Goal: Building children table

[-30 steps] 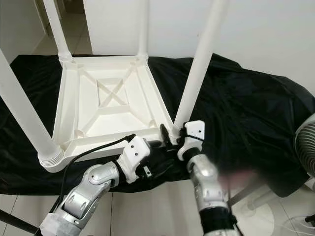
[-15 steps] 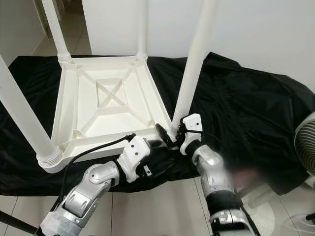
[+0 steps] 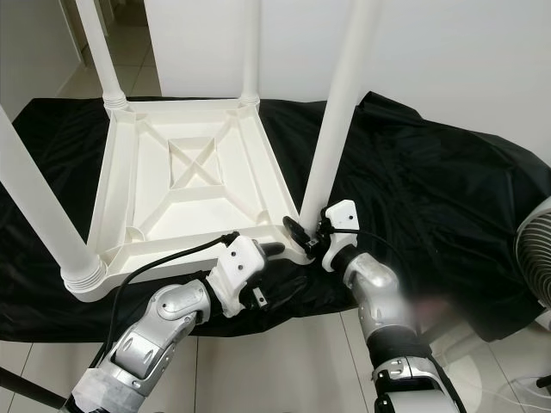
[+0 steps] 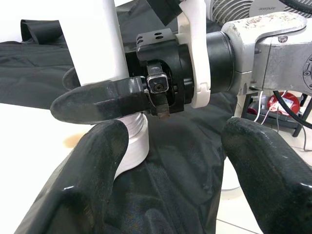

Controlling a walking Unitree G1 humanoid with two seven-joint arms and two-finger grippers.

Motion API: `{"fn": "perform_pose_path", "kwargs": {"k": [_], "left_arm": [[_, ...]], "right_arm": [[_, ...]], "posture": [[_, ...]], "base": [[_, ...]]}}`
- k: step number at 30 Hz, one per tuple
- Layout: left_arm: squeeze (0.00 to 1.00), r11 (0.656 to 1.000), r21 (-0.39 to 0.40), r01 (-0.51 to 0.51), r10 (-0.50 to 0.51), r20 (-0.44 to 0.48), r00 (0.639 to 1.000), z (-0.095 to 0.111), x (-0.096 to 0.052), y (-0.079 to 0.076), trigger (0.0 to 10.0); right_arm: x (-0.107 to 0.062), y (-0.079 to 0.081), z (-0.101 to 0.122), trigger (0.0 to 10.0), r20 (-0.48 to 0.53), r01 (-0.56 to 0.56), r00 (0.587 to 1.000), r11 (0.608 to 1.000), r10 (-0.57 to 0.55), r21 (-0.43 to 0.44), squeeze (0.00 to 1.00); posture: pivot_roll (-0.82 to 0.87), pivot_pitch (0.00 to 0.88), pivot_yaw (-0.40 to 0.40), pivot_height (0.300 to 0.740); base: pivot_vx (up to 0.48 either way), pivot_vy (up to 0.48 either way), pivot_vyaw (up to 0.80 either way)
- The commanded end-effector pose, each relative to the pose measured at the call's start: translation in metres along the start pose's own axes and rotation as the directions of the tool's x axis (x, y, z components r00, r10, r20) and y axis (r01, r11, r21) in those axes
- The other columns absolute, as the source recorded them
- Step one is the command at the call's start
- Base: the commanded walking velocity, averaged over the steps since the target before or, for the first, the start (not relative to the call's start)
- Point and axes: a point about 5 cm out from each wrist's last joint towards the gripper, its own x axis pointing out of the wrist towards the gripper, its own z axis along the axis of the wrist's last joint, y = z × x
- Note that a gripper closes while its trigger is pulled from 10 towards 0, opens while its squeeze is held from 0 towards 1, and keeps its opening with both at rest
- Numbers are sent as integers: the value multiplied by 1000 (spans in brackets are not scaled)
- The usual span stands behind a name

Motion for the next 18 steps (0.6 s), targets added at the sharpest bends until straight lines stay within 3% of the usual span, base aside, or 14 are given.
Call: {"fn": "perform_pose_path", "kwargs": {"k": [1, 3, 5, 8, 11, 15, 17, 18], "left_arm": [[0, 1000, -7, -9, 9, 3, 1000, -1, 2, 2, 10000], [0, 1000, -7, -9, 9, 3, 1000, -1, 2, 2, 10000], [0, 1000, -3, -21, 21, 7, 1000, -2, 2, 3, 10000], [0, 1000, 0, -29, 29, 8, 1000, -2, 2, 4, 10000], [0, 998, 14, -67, 67, 6, 998, -2, -1, 11, 10000], [0, 997, 17, -80, 80, 4, 997, -4, -4, 13, 10000], [0, 996, 24, -92, 92, 4, 996, -4, -7, 15, 10000], [0, 996, 24, -92, 92, 4, 996, -4, -7, 15, 10000]], "right_arm": [[-5, -1, -7, 10000, -28, 32, 999, 999, -32, 28, 0], [-5, -1, -7, 10000, -28, 32, 999, 999, -32, 28, 0], [-4, -1, -2, 10000, -7, 121, 993, 992, -121, 43, 0], [-3, 0, -2, 10000, -7, 169, 986, 985, -169, 36, 0], [-3, 7, 0, 10000, -3, 371, 928, 926, -372, 71, 0], [-2, 17, 1, 10000, 3, 422, 905, 898, -426, 128, 0], [-3, 27, 2, 10000, 6, 507, 857, 845, -515, 168, 0], [-3, 27, 2, 10000, 6, 507, 857, 845, -515, 168, 0]], "posture": [[-42, 30, -45, 740], [-42, 30, -45, 740], [-43, 34, -48, 740], [-44, 37, -48, 740], [-48, 45, -45, 740], [-49, 53, -42, 740], [-46, 57, -38, 740], [-46, 57, -38, 740]], "base": [[0, 0, 0], [0, 0, 0], [0, 0, 0], [0, 0, 0], [0, 0, 0], [0, 0, 0], [0, 0, 0], [0, 0, 0]]}}
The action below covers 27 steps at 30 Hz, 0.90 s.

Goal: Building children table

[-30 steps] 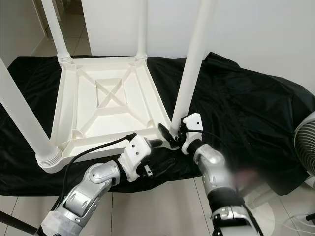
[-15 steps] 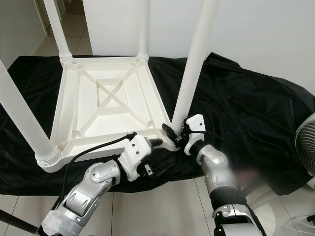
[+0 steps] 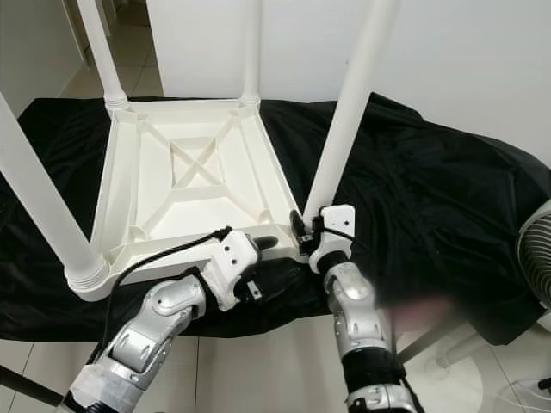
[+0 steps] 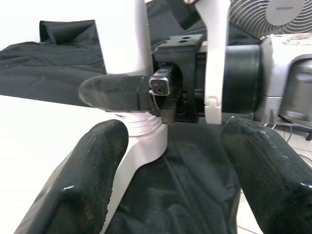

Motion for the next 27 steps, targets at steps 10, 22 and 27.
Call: {"fn": "perform_pose_path", "kwargs": {"k": [10, 22, 27], "left_arm": [[0, 997, 15, -69, 70, -11, 998, -2, -4, 10, 10000], [0, 998, 18, -61, 61, -18, 998, -3, -4, 8, 10000], [0, 998, 17, -60, 60, -17, 998, -2, -4, 8, 10000]], "right_arm": [[-9, 13, 0, 10000, -27, 255, 967, 962, -253, 98, 0], [-10, 10, 9, 10000, -3, 226, 974, 970, -226, 89, 1000], [-10, 8, 19, 10000, 50, 156, 986, 985, -160, 78, 1000]], "posture": [[-47, 61, -36, 740], [-49, 70, -41, 740], [-48, 71, -41, 740]], "base": [[0, 0, 0], [0, 0, 0], [0, 0, 0]]}}
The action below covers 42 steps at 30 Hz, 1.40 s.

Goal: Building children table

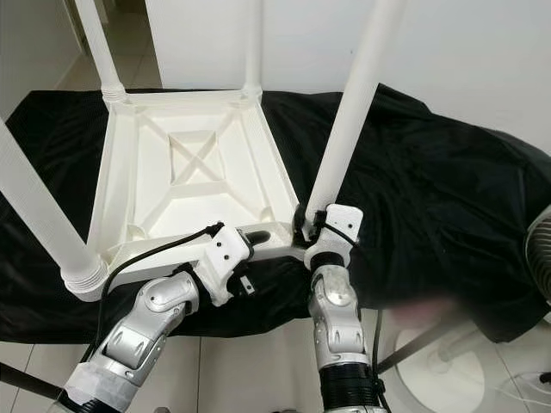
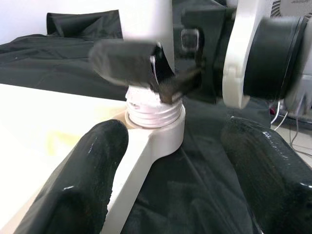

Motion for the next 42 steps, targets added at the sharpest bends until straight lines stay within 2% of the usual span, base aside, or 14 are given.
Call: {"fn": "perform_pose_path", "kwargs": {"k": [1, 11, 12, 21, 24, 27, 29, 30, 32, 34, 35, 38, 39, 42], "left_arm": [[0, 999, 7, -34, 35, -16, 999, -3, 0, 2, 10000], [0, 999, 5, -36, 36, -16, 999, -2, 0, 2, 10000], [0, 999, 5, -35, 35, -16, 999, -2, 0, 2, 10000], [0, 1000, 5, -31, 31, -16, 999, -2, 1, 1, 10000], [0, 1000, 7, -28, 28, -18, 999, -2, 1, 1, 10000], [0, 1000, 10, -25, 25, -17, 1000, -2, 1, 0, 10000], [0, 1000, 10, -25, 25, -17, 1000, -2, 1, 0, 10000], [0, 1000, 12, -24, 25, -16, 1000, -2, 2, 1, 10000], [0, 1000, 13, -24, 24, -16, 1000, -1, 2, 1, 10000], [0, 1000, 13, -24, 24, -16, 1000, -1, 2, 1, 10000], [0, 1000, 14, -26, 26, -15, 1000, -1, 2, 2, 10000], [0, 1000, 14, -26, 26, -15, 1000, -1, 2, 2, 10000], [0, 999, 15, -28, 28, -14, 1000, -1, 2, 2, 10000], [0, 999, 18, -31, 31, -12, 999, 0, 3, 2, 10000]], "right_arm": [[-3, -4, 0, 10000, -3, -35, 999, 999, 35, 8, 1000], [-5, -14, 5, 10000, -10, -168, 986, 986, 168, -6, 1000], [-5, -17, 6, 10000, -14, -230, 973, 973, 230, -25, 0], [-6, -24, 6, 10000, -33, -357, 934, 933, 355, -53, 0], [-5, -29, 3, 10000, -80, -446, 894, 891, 440, -82, 0], [3, -37, -5, 9569, -193, -592, 801, 797, 566, -119, 0], [3, -37, -5, 9569, -193, -592, 801, 797, 566, -119, 0], [6, -37, -7, 7961, -215, -615, 782, 779, 585, -120, 0], [8, -38, -8, 6863, -236, -632, 768, 765, 596, -122, 0], [8, -38, -8, 6863, -236, -632, 768, 765, 596, -122, 0], [10, -39, -9, 4314, -249, -646, 756, 753, 606, -127, 0], [10, -39, -9, 4314, -249, -646, 756, 753, 606, -127, 0], [13, -39, -10, 0, -257, -654, 748, 745, 612, -130, 0], [16, -42, -9, 0, -263, -665, 739, 733, 620, -139, 0]], "posture": [[-48, 71, -43, 740], [-53, 74, -47, 740], [-55, 74, -45, 740], [-55, 75, -45, 740], [-53, 75, -43, 740], [-52, 69, -42, 740], [-52, 69, -42, 740], [-51, 68, -41, 740], [-48, 68, -43, 740], [-48, 68, -43, 740], [-45, 65, -44, 740], [-45, 65, -44, 740], [-43, 63, -46, 740], [-41, 59, -47, 740]], "base": [[0, 0, 0], [0, 0, 0], [0, 0, 0], [0, 0, 0], [0, 0, 0], [0, 0, 0], [0, 0, 0], [0, 0, 0], [0, 0, 0], [0, 0, 0], [0, 0, 0], [0, 0, 0], [0, 0, 0], [0, 0, 0]]}}
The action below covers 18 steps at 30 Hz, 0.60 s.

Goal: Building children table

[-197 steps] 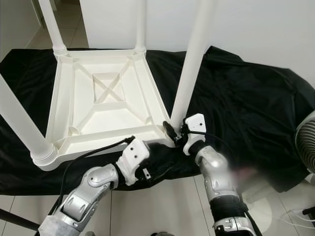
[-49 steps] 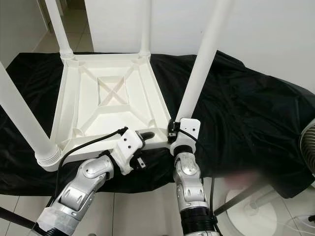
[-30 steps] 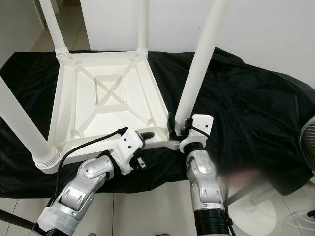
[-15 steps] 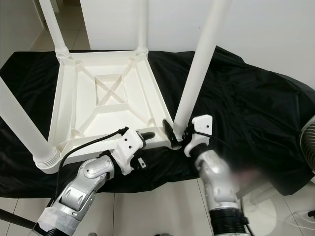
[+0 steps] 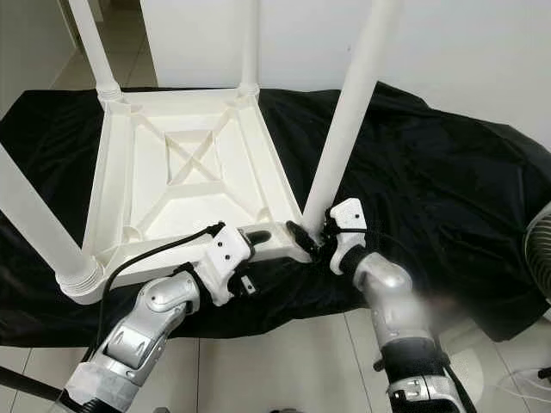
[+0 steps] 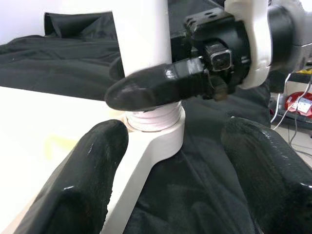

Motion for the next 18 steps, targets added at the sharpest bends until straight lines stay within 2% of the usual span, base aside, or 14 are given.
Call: {"fn": "perform_pose_path", "kwargs": {"k": [1, 5, 6, 7, 8, 15, 17, 18], "left_arm": [[0, 999, 12, -32, 32, -15, 999, -2, 1, 2, 10000], [0, 999, 11, -32, 32, -13, 999, -1, 2, 2, 10000], [0, 999, 12, -31, 31, -13, 999, -1, 2, 1, 10000], [0, 999, 12, -31, 31, -13, 999, -1, 2, 1, 10000], [0, 1000, 12, -29, 29, -13, 1000, -2, 2, 1, 10000], [0, 1000, 10, -27, 27, -13, 1000, -2, 2, 0, 10000], [0, 1000, 9, -23, 23, -14, 1000, -3, 2, -2, 10000], [0, 1000, 9, -23, 23, -14, 1000, -3, 2, -2, 10000]], "right_arm": [[-3, -1, -7, 0, -38, -12, 999, 1000, 12, -6, 0], [-3, -2, -8, 0, -37, -32, 999, 999, 32, -4, 0], [-3, -2, -8, 2980, -34, -35, 999, 999, 35, 3, 0], [-3, -2, -8, 2980, -34, -35, 999, 999, 35, 3, 0], [-4, -1, -8, 10000, -23, -27, 999, 999, 28, 25, 0], [-3, 3, -7, 10000, -1, -3, 1000, 999, 3, 54, 0], [-3, 15, -7, 10000, 10, 108, 994, 992, -109, 64, 0], [-3, 15, -7, 10000, 10, 108, 994, 992, -109, 64, 0]], "posture": [[-41, 59, -47, 740], [-41, 55, -51, 740], [-43, 55, -52, 740], [-43, 55, -52, 740], [-43, 55, -52, 740], [-44, 55, -58, 740], [-48, 49, -63, 740], [-48, 49, -63, 740]], "base": [[0, 0, 0], [0, 0, 0], [0, 0, 0], [0, 0, 0], [0, 0, 0], [0, 0, 0], [0, 0, 0], [0, 0, 0]]}}
